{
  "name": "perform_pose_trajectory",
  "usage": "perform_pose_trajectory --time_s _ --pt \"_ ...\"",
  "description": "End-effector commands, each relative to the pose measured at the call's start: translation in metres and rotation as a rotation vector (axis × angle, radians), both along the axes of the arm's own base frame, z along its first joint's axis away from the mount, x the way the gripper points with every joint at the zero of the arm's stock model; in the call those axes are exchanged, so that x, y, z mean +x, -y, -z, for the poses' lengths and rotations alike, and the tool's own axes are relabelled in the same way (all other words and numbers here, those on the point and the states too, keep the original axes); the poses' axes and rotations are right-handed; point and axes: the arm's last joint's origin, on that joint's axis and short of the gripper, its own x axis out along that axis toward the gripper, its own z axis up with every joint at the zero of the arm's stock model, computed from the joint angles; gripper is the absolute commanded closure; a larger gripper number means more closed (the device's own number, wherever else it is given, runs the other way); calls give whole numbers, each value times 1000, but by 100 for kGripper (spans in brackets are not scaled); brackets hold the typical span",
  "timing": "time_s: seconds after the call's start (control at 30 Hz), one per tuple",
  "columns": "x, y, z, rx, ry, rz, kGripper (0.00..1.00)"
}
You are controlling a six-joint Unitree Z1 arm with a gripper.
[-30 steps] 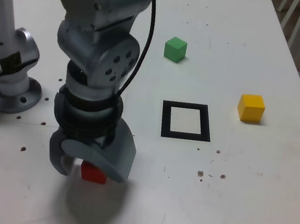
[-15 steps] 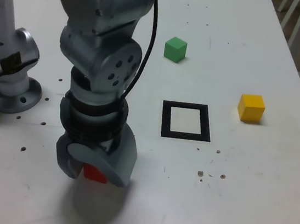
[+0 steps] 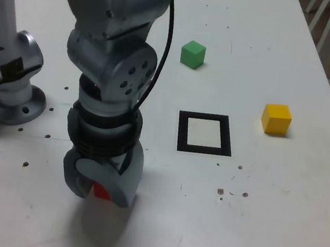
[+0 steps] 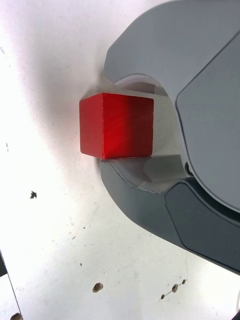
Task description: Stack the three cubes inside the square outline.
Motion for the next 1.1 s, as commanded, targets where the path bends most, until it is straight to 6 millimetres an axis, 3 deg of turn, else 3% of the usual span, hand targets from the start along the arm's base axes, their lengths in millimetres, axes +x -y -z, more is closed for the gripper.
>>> perform_pose_trajectory --time_s 0.0,0.5,0.77,1.07 --pt "1 0 1 -1 -1 2 66" --pt "0 -1 -4 0 -1 19 75" --pt "3 -10 -37 2 56 11 75" --pt "31 -31 -54 -29 107 -14 75"
